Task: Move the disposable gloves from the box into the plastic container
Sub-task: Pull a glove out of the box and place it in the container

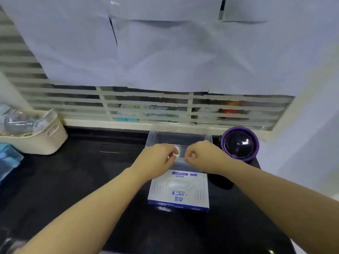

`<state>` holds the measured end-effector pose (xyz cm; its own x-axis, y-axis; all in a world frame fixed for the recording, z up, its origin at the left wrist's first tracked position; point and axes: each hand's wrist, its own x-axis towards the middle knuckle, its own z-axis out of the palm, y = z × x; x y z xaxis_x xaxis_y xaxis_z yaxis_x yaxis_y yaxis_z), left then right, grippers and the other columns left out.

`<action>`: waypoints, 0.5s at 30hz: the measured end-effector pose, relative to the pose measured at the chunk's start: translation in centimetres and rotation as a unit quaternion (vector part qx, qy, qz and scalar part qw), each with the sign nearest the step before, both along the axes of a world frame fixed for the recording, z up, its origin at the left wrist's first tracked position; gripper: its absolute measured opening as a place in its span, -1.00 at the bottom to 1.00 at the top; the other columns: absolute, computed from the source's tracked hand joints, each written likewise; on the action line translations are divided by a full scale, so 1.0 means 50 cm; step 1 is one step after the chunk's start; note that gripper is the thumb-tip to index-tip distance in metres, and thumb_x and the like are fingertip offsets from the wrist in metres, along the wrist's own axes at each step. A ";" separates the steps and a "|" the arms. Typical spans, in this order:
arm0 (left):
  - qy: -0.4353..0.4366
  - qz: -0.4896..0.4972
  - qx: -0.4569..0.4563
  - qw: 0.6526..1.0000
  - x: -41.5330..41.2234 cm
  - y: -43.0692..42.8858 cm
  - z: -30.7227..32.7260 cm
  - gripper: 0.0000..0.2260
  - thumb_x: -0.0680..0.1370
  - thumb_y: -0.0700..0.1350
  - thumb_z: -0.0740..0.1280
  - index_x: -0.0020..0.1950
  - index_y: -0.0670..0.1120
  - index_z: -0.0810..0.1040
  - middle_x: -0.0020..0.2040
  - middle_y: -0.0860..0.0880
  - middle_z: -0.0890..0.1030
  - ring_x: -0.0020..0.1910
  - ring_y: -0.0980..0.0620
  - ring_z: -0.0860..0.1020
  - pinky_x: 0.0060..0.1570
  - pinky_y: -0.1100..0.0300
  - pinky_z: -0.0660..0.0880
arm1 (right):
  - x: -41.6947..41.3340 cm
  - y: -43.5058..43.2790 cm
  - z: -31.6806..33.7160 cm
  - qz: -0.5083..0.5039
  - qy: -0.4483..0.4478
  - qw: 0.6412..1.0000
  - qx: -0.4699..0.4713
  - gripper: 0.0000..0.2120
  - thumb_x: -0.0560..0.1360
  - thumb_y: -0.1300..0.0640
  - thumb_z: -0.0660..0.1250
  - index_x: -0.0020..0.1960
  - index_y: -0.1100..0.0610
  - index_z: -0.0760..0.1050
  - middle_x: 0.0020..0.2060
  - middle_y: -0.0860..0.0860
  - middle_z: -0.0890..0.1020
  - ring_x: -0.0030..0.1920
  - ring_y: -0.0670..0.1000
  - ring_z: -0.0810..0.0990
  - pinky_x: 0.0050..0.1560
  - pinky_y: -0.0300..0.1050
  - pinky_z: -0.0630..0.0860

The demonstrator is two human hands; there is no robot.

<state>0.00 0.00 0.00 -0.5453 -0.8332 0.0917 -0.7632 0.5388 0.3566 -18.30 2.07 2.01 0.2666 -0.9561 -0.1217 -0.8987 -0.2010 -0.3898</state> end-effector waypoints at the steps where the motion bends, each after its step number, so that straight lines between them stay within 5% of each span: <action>1: -0.029 -0.005 0.028 0.999 0.009 0.004 -0.017 -0.81 0.62 -0.05 0.19 0.18 0.03 0.54 0.06 0.10 0.60 -0.11 0.14 0.50 -0.16 0.22 0.40 | 0.012 0.004 -0.022 0.017 0.018 0.999 0.048 -0.74 0.56 0.07 0.22 -0.09 0.20 0.61 -0.17 0.07 0.65 -0.23 0.01 0.55 -0.15 -0.10 0.50; 4: -0.107 -0.040 0.104 0.988 0.036 0.009 -0.090 -0.73 0.63 -0.03 0.19 0.32 0.06 0.47 0.28 0.09 0.52 0.19 0.04 0.51 0.11 0.11 0.47 | 0.038 0.022 -0.099 0.075 0.094 0.984 0.132 -0.74 0.60 0.06 0.20 0.14 0.11 0.59 0.11 0.04 0.63 0.04 0.01 0.57 0.11 -0.05 0.50; 7: -0.172 -0.080 0.144 0.971 0.046 0.005 -0.143 -0.52 0.62 0.06 0.23 0.53 0.06 0.24 0.54 0.03 0.22 0.48 -0.01 0.24 0.40 0.06 0.27 | 0.040 0.024 -0.165 0.092 0.153 0.976 0.122 -0.64 0.61 0.11 0.19 0.40 0.02 0.40 0.36 0.01 0.42 0.32 0.07 0.40 0.29 -0.03 0.39; 11: -0.213 -0.102 0.164 0.958 0.061 0.000 -0.188 -0.34 0.55 0.13 0.29 0.58 0.09 0.07 0.60 -0.04 -0.03 0.56 -0.06 0.02 0.50 0.02 0.07 | 0.042 0.017 -0.206 0.120 0.207 0.966 0.100 -0.58 0.60 0.21 0.19 0.43 -0.01 0.37 0.30 0.06 0.41 0.29 0.11 0.37 0.26 -0.02 0.38; 15: -0.224 -0.141 0.149 0.953 0.072 -0.002 -0.195 -0.41 0.52 0.17 0.32 0.52 0.13 0.24 0.59 -0.05 -0.02 0.56 -0.10 -0.04 0.51 -0.10 0.01 | 0.041 0.024 -0.215 0.175 0.212 0.956 0.107 -0.76 0.57 0.20 0.21 0.17 0.02 0.55 0.10 0.04 0.50 0.11 0.13 0.50 0.02 -0.03 0.46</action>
